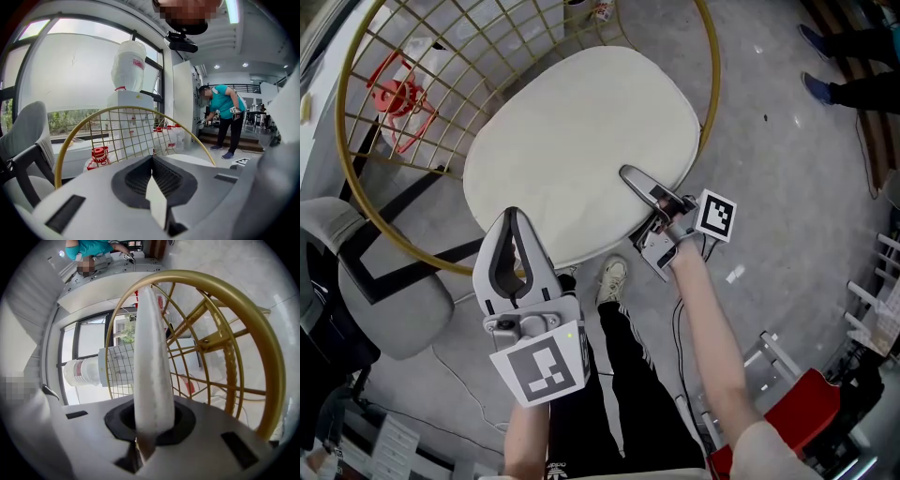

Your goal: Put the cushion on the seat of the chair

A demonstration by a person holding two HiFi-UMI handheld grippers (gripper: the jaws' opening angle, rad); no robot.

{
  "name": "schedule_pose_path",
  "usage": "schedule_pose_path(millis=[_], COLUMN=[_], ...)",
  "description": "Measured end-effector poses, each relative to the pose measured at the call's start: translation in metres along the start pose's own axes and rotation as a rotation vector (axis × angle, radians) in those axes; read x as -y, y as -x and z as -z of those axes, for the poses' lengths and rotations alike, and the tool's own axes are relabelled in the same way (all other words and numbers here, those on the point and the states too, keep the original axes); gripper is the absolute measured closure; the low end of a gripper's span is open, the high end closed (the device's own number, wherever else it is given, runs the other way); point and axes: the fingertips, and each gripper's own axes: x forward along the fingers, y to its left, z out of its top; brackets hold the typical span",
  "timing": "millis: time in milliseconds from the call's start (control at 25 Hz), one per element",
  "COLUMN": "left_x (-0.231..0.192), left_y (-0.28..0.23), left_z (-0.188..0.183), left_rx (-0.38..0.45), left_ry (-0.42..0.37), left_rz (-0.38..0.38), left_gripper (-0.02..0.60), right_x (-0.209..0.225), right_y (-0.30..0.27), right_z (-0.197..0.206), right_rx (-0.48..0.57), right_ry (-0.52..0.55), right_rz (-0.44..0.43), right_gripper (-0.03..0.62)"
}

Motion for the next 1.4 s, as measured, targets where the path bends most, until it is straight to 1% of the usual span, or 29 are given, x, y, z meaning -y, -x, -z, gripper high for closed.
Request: schedule_pose_path(millis=[160,360,640,760,1160,1240,1400], left_x=[0.002,0.01,0.02,0.022,0.027,0.028,0.031], left_y=[-0.001,-0.003,-0.004,-0.006,-0.005,-0.005,-0.003], left_z=[0.002,0.005,0.006,0.006,0.004,0.004,0.008], left_rx=[-0.008,-0.024,-0.024,-0.028,-0.023,-0.019,-0.024], left_ry=[0.004,0.023,0.006,0.017,0.02,0.02,0.013], left_rz=[-0.005,-0.001,0.018,0.017,0.026,0.031,0.035], left_gripper=[0.568,0.568,0.568,0.568,0.568,0.568,0.568], right_x=[0.007,0.011,0.021,0.027,0.024,0.023,0.021], right_y=[0.001,0.002,0.004,0.004,0.005,0.006,0.009], right_z=[-0.001,-0.001,-0.004,-0.005,-0.006,-0.007,-0.006], right_rx=[0.006,0.008,0.015,0.018,0.028,0.041,0.079], right_ry=[0.014,0.018,0.046,0.051,0.075,0.078,0.058], right_rz=[0.029,0.042,0.092,0.101,0.089,0.089,0.067], right_gripper=[0.548,0.548,0.546,0.545,0.53,0.519,0.519])
